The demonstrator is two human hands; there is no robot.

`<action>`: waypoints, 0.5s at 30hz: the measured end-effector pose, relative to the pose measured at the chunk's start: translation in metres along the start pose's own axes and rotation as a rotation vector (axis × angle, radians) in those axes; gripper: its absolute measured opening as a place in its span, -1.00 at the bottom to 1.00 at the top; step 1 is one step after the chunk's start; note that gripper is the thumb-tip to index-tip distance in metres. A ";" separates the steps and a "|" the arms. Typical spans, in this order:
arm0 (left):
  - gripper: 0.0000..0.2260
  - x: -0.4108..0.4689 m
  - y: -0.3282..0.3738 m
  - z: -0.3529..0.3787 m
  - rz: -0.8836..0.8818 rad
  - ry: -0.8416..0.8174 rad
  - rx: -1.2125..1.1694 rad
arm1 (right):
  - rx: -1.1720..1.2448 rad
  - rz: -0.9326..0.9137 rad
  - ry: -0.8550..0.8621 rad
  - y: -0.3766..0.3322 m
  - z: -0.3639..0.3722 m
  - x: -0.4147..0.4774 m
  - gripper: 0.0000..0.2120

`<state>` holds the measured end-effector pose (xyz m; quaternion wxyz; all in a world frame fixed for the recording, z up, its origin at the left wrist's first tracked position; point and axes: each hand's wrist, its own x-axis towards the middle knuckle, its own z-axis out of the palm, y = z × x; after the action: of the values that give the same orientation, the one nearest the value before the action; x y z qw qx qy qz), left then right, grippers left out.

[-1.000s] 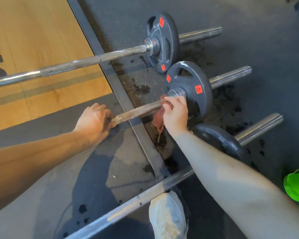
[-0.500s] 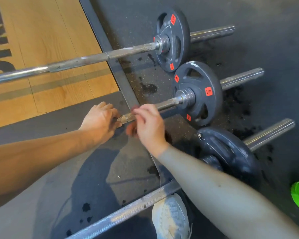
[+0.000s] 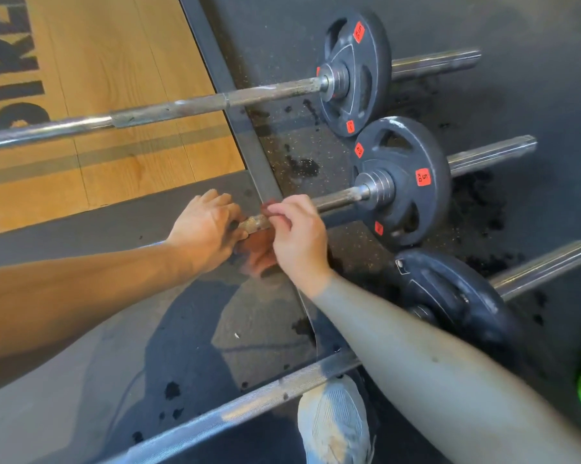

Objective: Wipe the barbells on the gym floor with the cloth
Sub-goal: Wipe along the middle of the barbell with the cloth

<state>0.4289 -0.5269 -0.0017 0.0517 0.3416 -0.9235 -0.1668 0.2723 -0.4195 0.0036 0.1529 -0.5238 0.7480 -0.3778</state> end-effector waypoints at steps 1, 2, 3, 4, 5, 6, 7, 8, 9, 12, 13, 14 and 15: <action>-0.77 0.001 0.001 -0.001 -0.005 0.000 -0.006 | 0.008 -0.012 -0.008 0.003 -0.005 0.005 -0.86; -0.77 0.000 0.001 -0.001 -0.007 0.001 -0.019 | -0.011 -0.008 0.001 0.011 -0.014 0.011 -0.86; -0.78 0.000 0.002 -0.001 -0.006 0.004 -0.032 | -0.039 0.023 0.032 0.023 -0.028 0.017 -0.86; -0.78 0.000 0.001 -0.001 -0.002 0.007 -0.038 | -0.071 0.073 0.081 0.035 -0.043 0.025 -0.84; -0.79 -0.001 0.001 0.000 0.001 0.010 -0.035 | -0.106 0.136 0.129 0.048 -0.058 0.030 -0.83; -0.79 -0.002 0.001 0.000 0.002 0.016 -0.031 | -0.141 0.193 0.164 0.059 -0.071 0.034 -0.83; -0.80 -0.002 0.001 0.001 0.002 0.019 -0.030 | -0.175 0.233 0.178 0.065 -0.077 0.035 -0.84; -0.80 -0.002 0.001 0.001 0.003 0.020 -0.033 | -0.203 0.226 0.176 0.064 -0.074 0.032 -0.85; -0.80 -0.002 0.001 0.001 0.003 0.019 -0.036 | -0.206 0.172 0.158 0.059 -0.065 0.029 -0.85; -0.79 -0.003 0.000 0.000 -0.004 0.020 -0.033 | -0.138 -0.039 0.007 0.029 -0.025 0.011 -0.87; -0.78 -0.004 0.000 -0.001 -0.011 0.020 -0.037 | -0.107 -0.095 -0.059 0.023 -0.020 0.006 -0.88; -0.76 -0.006 -0.001 -0.001 -0.012 0.020 -0.038 | -0.094 -0.153 -0.107 0.022 -0.021 0.007 -0.88; -0.74 -0.008 -0.003 -0.002 -0.012 0.021 -0.036 | -0.097 -0.196 -0.145 0.025 -0.026 0.012 -0.88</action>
<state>0.4369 -0.5242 -0.0004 0.0666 0.3478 -0.9177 -0.1800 0.2346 -0.4156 0.0046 0.1433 -0.6269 0.6978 -0.3155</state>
